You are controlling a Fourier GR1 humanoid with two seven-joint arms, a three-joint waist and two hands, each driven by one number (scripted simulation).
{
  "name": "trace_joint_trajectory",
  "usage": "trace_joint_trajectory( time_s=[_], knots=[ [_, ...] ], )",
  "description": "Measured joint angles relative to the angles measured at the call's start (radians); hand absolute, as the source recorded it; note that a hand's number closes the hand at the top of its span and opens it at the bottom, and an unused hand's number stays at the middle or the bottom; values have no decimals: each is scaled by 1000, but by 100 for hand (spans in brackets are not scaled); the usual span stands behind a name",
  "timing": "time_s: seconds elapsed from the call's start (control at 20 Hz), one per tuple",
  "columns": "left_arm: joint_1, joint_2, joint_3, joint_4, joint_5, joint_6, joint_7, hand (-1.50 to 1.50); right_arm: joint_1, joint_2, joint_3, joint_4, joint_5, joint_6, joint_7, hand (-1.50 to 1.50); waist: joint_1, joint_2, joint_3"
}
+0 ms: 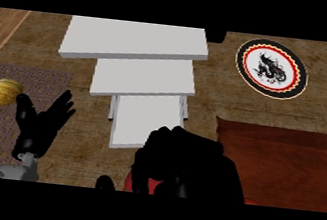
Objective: Pick the tomato from the tray and place it in the tiered shelf
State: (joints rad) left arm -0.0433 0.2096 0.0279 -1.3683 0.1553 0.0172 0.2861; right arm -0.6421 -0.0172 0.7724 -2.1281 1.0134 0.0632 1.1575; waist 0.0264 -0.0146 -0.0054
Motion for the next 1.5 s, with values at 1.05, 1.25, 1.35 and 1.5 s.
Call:
trace_joint_trajectory(
  time_s=[1.05, 1.25, 1.35, 1.5],
  knots=[
    [-18, -5, 13, 13, -7, 0, -2, 0, -675, 11, -471, 641, -352, 78, -69, 150, -7, 12, 6],
    [-13, -9, 16, 8, -10, 2, -3, 0, -714, 13, -486, 762, -350, 57, -104, 150, -9, 13, 6],
    [-20, -7, 23, 10, -4, -4, 6, 0, -710, 13, -486, 798, -344, 41, -123, 150, -11, 14, 6],
    [-14, -4, 27, 17, -5, -15, -5, 0, -727, 15, -497, 871, -332, 19, -150, 150, -11, 14, 7]
  ],
)
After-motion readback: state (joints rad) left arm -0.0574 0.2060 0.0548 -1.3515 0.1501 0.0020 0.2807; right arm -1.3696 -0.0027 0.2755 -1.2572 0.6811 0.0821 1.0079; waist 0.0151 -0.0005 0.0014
